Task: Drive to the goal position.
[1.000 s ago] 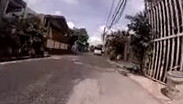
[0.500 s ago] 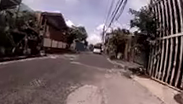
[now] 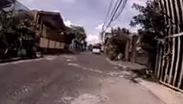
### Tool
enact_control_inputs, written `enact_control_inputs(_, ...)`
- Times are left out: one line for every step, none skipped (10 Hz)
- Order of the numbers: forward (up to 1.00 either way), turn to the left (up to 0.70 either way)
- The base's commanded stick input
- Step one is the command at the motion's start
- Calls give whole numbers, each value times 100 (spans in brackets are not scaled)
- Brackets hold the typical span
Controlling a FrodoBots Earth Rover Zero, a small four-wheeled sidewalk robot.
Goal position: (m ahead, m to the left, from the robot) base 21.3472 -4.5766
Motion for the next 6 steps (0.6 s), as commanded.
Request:
enact_control_inputs(70,0)
enact_control_inputs(70,0)
enact_control_inputs(70,0)
enact_control_inputs(70,0)
enact_control_inputs(70,0)
enact_control_inputs(70,0)
